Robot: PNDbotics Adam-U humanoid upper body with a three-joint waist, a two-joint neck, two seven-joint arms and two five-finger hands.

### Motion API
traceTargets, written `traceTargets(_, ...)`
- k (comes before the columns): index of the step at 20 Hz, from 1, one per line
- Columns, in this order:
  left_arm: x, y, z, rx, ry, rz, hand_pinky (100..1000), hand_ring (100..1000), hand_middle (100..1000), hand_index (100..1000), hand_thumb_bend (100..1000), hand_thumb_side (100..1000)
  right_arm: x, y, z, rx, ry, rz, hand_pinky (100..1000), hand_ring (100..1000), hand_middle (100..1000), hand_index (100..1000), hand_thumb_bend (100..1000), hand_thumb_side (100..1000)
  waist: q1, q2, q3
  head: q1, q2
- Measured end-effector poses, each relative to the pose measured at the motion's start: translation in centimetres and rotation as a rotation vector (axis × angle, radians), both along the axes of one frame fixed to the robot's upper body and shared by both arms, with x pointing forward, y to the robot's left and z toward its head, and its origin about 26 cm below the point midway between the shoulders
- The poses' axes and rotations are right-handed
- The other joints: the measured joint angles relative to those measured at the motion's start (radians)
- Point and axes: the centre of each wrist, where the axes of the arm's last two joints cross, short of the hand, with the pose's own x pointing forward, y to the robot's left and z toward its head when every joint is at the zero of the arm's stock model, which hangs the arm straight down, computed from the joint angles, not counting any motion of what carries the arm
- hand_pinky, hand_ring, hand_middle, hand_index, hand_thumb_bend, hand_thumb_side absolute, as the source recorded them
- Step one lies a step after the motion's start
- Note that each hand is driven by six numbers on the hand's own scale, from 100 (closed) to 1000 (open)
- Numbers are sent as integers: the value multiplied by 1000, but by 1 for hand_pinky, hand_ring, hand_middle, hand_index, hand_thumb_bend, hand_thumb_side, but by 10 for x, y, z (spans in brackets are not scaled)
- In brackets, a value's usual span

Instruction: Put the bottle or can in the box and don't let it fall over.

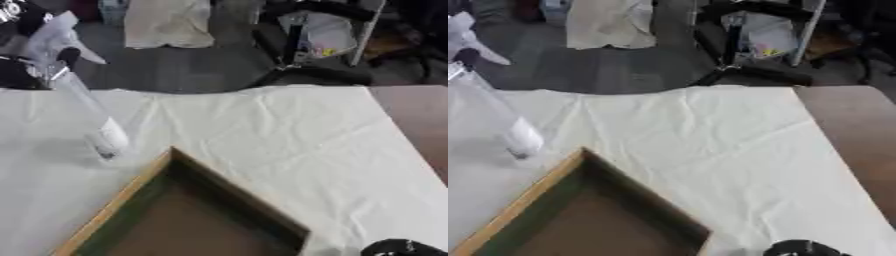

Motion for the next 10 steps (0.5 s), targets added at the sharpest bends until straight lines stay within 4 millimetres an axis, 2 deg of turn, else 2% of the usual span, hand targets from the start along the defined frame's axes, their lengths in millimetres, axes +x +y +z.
traceTargets(10,-1,-1,1,2,-7,-7,516,175,250,390,100,100,0,0,0,1,12,2,872,718,770,838,100,969,8,-8,8,-5,6)
